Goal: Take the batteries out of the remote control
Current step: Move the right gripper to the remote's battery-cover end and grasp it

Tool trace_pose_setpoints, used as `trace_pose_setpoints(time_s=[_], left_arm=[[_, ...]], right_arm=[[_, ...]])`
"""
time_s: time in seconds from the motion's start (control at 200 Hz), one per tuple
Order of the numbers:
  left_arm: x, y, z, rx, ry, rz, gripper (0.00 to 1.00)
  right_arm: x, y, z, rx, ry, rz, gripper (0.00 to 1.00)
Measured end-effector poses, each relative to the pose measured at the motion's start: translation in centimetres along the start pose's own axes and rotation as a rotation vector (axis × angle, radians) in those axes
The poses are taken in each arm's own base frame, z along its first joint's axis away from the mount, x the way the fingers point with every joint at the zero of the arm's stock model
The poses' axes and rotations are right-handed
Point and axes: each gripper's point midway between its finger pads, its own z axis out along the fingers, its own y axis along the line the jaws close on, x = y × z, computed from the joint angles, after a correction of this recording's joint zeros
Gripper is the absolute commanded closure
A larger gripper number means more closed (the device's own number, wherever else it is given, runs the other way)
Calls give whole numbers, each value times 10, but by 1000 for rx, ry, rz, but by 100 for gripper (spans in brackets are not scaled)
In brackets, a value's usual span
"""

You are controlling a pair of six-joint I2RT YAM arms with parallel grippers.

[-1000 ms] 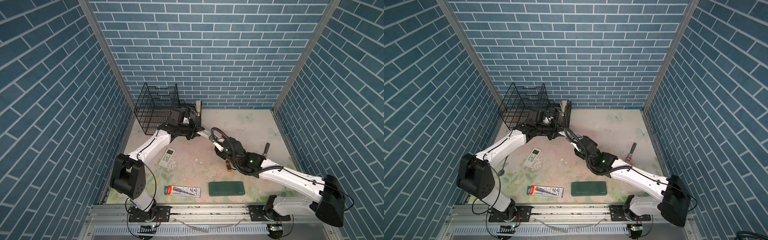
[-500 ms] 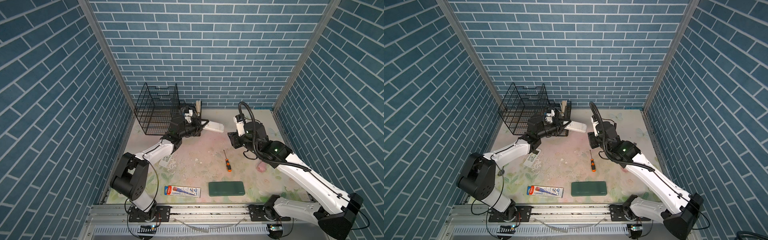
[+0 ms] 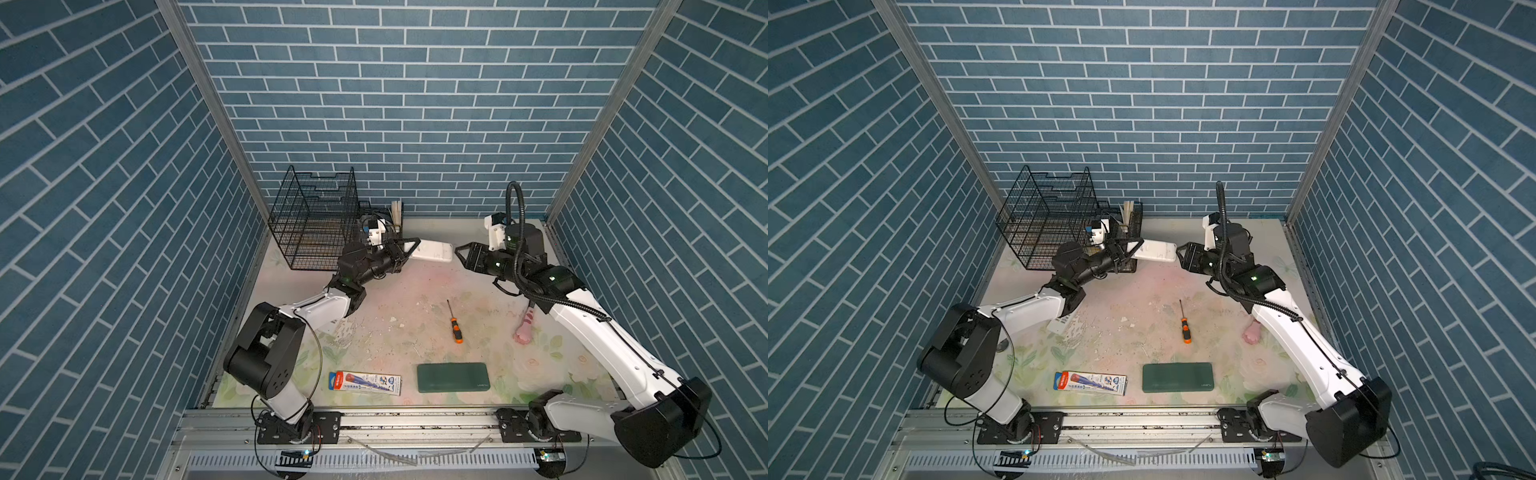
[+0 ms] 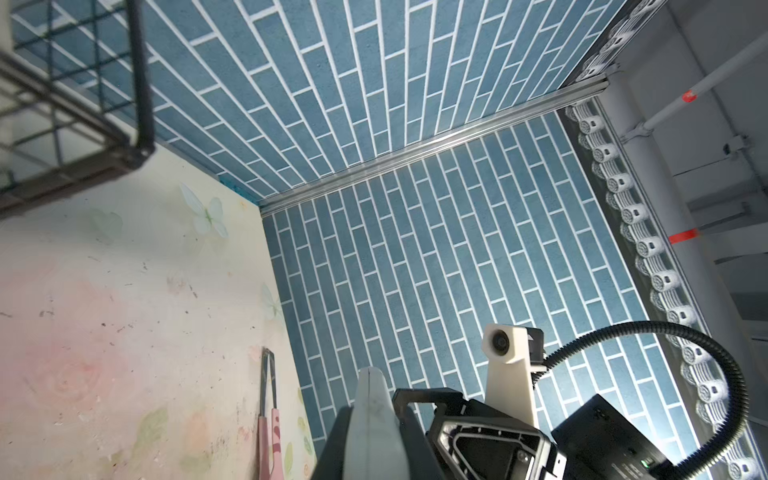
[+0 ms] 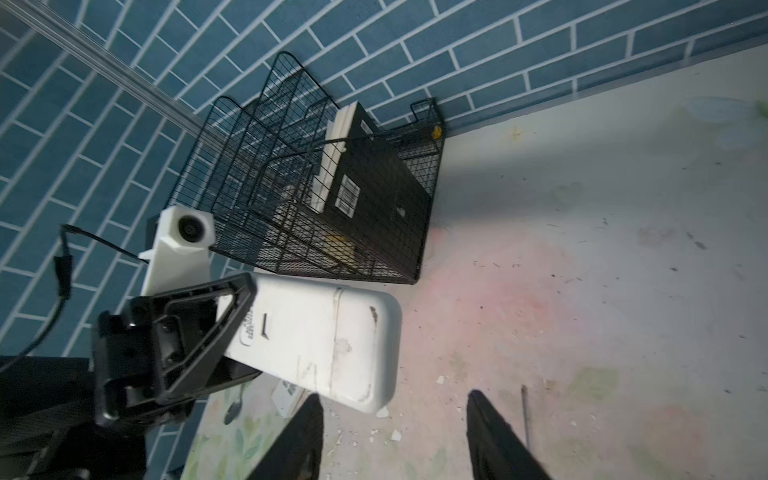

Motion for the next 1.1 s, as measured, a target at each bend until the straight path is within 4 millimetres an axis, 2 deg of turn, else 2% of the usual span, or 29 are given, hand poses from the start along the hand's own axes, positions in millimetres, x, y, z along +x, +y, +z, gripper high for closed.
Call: trace_pose_setpoints(time_s=[0.14, 0.37, 0.565, 0.685, 1.1], left_arm=[[0, 0, 2, 26, -8, -12, 100], [-1, 2, 4, 50, -23, -44, 100], [-3, -4, 4, 76, -33, -52, 100], [-2, -6, 4, 84, -32, -57, 100], [3, 2, 7, 90, -25, -99, 100]], right_arm=[[1, 9, 9, -66, 22, 38, 44], [8, 8, 22, -84, 66, 67, 49], [9, 6, 24, -79, 71, 71, 51], [7, 4, 26, -79, 68, 73, 55], [4, 3, 33, -97, 67, 83, 59]])
